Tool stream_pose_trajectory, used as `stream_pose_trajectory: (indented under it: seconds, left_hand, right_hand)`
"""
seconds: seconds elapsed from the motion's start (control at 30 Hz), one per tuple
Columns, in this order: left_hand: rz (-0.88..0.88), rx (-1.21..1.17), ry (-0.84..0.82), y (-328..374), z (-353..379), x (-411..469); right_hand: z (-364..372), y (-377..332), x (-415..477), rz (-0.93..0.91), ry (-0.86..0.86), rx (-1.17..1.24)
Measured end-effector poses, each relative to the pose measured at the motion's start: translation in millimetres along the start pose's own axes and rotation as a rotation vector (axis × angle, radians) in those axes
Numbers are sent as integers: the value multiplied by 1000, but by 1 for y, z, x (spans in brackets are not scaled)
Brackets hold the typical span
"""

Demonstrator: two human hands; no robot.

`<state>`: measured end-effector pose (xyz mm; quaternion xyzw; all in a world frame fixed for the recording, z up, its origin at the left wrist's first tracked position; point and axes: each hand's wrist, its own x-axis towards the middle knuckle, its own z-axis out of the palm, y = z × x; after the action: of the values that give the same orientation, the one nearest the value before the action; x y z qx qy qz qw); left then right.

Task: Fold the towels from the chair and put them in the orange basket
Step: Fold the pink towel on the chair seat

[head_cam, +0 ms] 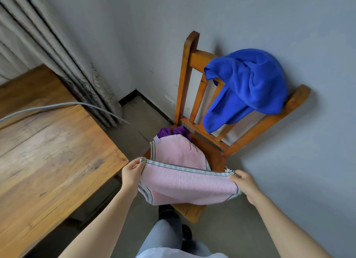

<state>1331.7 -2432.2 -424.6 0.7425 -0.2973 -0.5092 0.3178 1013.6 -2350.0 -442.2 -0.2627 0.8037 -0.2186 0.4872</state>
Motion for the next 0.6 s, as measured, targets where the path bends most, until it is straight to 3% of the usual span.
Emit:
stream_pose_trajectory:
  seconds: [0.3,0.6]
  left_hand:
    - [-75,-19,183,-18,52,82]
    - [-55,-72,364,-84,98,181]
  right_hand:
    - [48,-13,93,32,60,-110]
    - [98,-4,228,-103,-14,-282]
